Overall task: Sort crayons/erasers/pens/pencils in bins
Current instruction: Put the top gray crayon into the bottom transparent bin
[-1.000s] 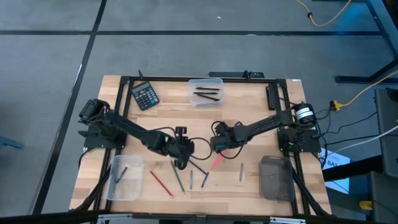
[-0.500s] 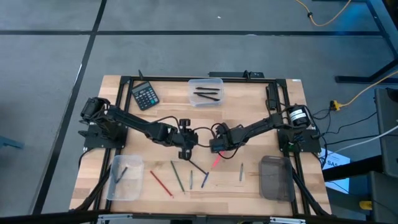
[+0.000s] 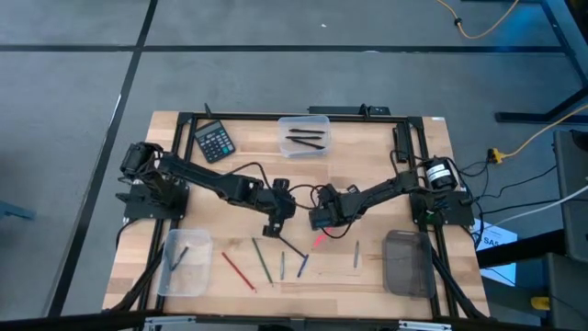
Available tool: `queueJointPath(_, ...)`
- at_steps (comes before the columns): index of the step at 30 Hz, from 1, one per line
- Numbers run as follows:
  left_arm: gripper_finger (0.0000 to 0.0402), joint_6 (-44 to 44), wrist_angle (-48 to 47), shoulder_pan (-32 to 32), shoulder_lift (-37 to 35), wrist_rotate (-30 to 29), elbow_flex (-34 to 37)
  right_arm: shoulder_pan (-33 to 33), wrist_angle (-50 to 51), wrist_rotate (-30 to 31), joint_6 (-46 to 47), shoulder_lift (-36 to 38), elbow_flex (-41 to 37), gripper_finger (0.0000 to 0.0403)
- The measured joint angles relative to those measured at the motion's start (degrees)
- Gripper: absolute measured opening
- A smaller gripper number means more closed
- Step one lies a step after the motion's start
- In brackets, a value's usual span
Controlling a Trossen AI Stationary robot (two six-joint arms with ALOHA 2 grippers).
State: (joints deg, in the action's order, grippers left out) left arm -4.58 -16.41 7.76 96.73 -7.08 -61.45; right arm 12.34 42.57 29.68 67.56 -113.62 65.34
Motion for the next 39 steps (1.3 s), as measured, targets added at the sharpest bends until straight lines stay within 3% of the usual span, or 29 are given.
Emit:
queueJointPath(7, 0.0111, -0.27, 0.80, -2.47, 0.00, 0.16, 0.00, 3.00, 0.59, 7.73, 3.08, -0.18, -0.36, 0.0037)
queueJointPath(13, 0.0110, 1.36, 1.82, -4.56, 0.02, 0.33, 0.00, 8.18, 1.75, 20.42, 10.22, -0.13, -0.37, 0.0047)
queueJointPath(23, 0.0113, 2.95, 22.42, -5.26, 0.02, 5.32, 6.81, 15.18, 1.63, 37.36, 7.65, 0.04, -0.26, 0.0048)
queueJointPath(32, 0.0111, 4.48, 38.45, -3.56, 0.04, 5.34, 13.17, 21.56, -9.35, 41.81, -19.07, 0.15, -0.13, 0.0049)
queueJointPath(39, 0.0110, 4.46, 41.49, -0.44, 0.04, 8.97, 13.29, 21.16, -19.34, 39.77, -41.02, 0.17, -0.13, 0.0044)
